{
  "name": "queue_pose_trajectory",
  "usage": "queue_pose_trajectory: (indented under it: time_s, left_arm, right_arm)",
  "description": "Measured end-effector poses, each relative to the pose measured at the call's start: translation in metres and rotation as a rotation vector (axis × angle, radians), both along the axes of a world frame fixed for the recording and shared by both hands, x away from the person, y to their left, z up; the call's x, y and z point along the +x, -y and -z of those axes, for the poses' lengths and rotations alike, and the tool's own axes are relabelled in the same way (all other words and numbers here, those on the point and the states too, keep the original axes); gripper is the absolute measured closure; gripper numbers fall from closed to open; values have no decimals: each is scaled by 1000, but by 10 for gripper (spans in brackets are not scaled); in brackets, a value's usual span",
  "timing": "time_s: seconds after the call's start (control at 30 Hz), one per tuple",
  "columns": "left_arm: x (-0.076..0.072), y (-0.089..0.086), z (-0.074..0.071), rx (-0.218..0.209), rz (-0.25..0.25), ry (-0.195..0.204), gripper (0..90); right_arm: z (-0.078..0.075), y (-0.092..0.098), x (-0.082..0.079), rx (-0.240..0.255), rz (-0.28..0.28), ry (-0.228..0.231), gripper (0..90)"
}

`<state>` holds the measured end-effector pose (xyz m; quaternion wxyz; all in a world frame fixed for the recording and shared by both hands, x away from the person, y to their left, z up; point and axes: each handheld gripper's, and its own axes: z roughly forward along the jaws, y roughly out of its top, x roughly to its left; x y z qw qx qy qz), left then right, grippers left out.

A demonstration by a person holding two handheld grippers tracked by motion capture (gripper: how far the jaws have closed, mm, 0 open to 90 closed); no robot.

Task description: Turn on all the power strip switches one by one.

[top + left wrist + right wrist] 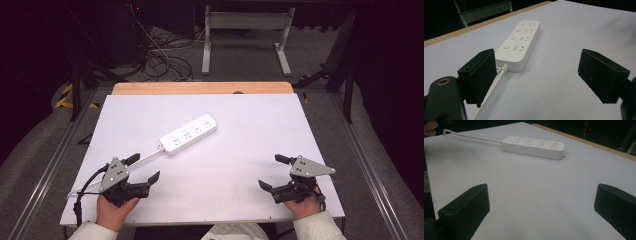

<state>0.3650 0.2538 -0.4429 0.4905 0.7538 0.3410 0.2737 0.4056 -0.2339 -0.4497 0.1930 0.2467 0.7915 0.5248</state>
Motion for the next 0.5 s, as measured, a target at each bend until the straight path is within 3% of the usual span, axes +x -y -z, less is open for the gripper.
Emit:
queue_pose_trajectory:
  time_s: [0.23, 0.3, 0.4, 0.5]
  left_arm:
    - [-4, 5, -1, 26, 10, 57, 159]
    - [-3, 4, -2, 27, 14, 46, 160]
    - [-2, 3, -3, -4, 16, 1, 161]
    - [-2, 2, -5, -18, 17, -9, 160]
  right_arm:
    - [1, -2, 0, -23, -13, -3, 27]
    - [1, -2, 0, -26, -13, -2, 27]
    - [2, -2, 0, -21, -14, -9, 27]
    - [2, -3, 1, -21, -16, -11, 30]
